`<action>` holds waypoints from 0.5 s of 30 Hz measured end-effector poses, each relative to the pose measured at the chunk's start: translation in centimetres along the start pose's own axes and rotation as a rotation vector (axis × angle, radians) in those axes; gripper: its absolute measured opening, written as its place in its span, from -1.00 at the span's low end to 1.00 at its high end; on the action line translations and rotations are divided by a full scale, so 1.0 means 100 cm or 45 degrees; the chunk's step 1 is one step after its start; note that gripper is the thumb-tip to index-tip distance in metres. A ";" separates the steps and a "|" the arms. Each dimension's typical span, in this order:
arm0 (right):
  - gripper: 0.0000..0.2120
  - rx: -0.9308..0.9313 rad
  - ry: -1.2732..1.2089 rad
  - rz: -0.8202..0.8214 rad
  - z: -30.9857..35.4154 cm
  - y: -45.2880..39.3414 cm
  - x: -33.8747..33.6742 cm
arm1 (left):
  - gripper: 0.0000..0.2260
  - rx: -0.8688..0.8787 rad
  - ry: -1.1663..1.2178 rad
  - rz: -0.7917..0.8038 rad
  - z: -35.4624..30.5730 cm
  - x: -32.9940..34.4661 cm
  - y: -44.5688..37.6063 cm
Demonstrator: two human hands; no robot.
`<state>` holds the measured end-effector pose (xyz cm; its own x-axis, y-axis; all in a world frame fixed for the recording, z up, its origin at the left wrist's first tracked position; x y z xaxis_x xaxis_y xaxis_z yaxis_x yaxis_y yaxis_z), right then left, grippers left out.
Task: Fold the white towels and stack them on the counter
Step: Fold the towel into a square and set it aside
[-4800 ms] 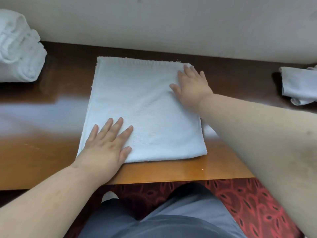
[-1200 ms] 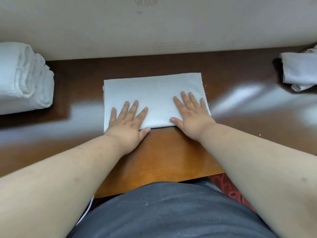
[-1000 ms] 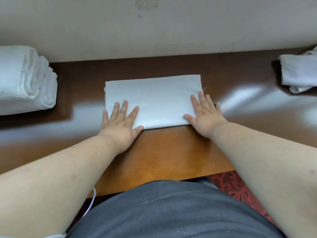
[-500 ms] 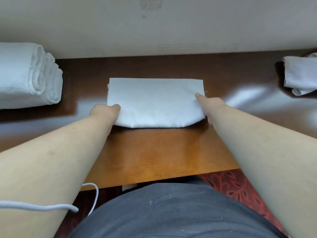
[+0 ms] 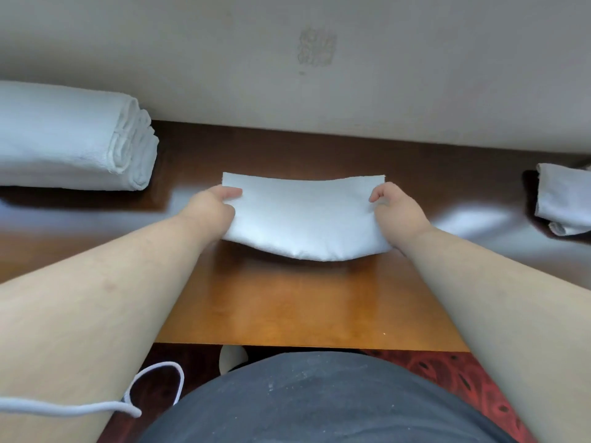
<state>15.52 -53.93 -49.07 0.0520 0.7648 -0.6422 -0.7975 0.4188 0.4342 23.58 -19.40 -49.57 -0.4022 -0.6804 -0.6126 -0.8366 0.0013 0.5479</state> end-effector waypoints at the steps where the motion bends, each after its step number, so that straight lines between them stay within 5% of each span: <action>1: -0.64 -0.011 -0.026 0.032 0.006 0.000 -0.003 | -0.50 -0.013 -0.006 -0.014 0.000 -0.007 0.005; 6: -0.43 -0.092 -0.137 0.115 0.046 0.013 -0.014 | -0.51 -0.065 0.065 -0.143 0.012 -0.054 0.036; 15: -0.39 -0.215 -0.284 0.122 0.149 0.094 0.027 | -0.52 -0.003 0.569 -0.190 0.083 -0.167 0.098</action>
<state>17.14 -40.60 -37.33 0.0875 0.8934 -0.4407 -0.8929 0.2665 0.3630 18.95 -1.97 -38.71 -0.0772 -0.9219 -0.3797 -0.8721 -0.1222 0.4738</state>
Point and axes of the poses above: each hand's wrist, its own y-axis away from the middle knuckle, its own x-axis out of the palm, z = x × y, the point moved 7 cm from there along -y, towards the middle knuckle, and after that the axes turned 1 degree about z, right-handed, at the moved point
